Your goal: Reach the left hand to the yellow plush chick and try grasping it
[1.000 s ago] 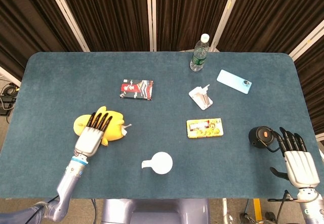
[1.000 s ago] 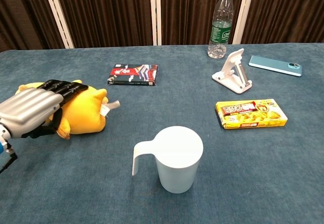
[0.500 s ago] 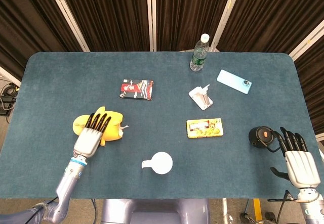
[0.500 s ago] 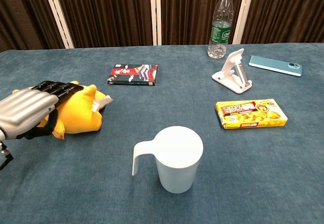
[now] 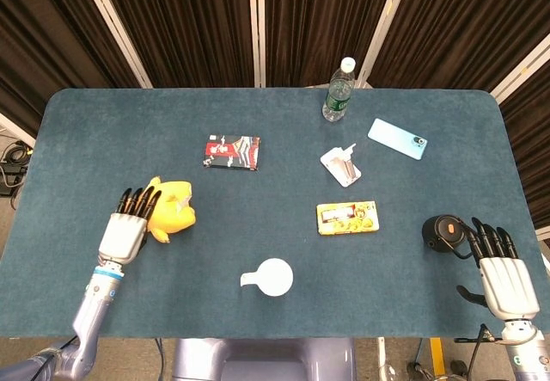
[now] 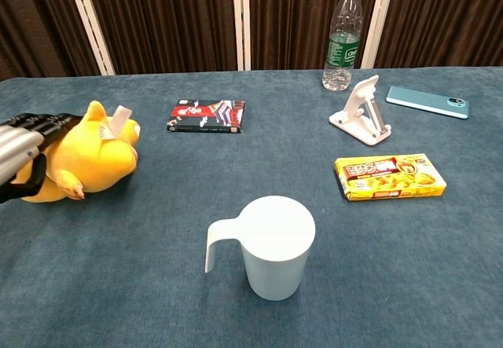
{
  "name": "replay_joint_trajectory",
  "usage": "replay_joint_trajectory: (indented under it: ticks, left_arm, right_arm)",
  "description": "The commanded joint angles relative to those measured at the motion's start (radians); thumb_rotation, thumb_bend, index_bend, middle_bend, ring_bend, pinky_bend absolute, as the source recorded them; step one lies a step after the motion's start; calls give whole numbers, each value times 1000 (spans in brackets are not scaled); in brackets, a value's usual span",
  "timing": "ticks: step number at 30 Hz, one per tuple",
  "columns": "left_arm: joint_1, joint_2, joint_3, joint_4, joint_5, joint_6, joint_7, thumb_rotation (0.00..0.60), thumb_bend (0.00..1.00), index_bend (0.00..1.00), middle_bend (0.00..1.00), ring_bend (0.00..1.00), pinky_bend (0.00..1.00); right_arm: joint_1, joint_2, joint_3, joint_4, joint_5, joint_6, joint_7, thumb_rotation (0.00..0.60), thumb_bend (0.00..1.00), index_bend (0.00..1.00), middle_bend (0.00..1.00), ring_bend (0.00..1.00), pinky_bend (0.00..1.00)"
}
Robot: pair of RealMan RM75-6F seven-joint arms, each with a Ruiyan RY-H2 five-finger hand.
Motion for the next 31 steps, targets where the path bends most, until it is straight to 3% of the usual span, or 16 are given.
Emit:
replay_joint_trajectory:
  ticks: [1,5,12,18,20,24,31]
  left_arm:
    - [26,59,1,-74,36,67,-33,600,1000,0,0,0,0]
    - [54,129,9,-169,70,133,-36,600,993,0,0,0,0]
    - [141,242,42,-323,71,226,-10,600,736,0,0,0,0]
    - [215,311,66,-379,65,297,-15,600,616,0,0,0,0]
    - [240,333,78,-391,68,315,-26,600,514,0,0,0,0]
    - [268,369,101,-394,84,324,-44,600,213,0,0,0,0]
    - [283,410,105,-425,105,330,-62,600,171,0,0,0,0]
  right_arm:
    - [1,-3,0,3,3,-3,-3,600,47,0,0,0,0]
    - [2,-7,0,7,2,-3,-7,600,47,0,0,0,0]
    - [0,-11,-1,10,-6,4,-11,600,47,0,0,0,0]
    - [-1,-15,-6,9,-20,11,-19,600,47,0,0,0,0]
    - [-2,-15,-7,6,-25,15,-22,600,47,0,0,0,0]
    - [-3,-14,-10,0,-36,22,-23,600,47,0,0,0,0]
    - [-3,-13,-12,1,-40,20,-21,600,47,0,0,0,0]
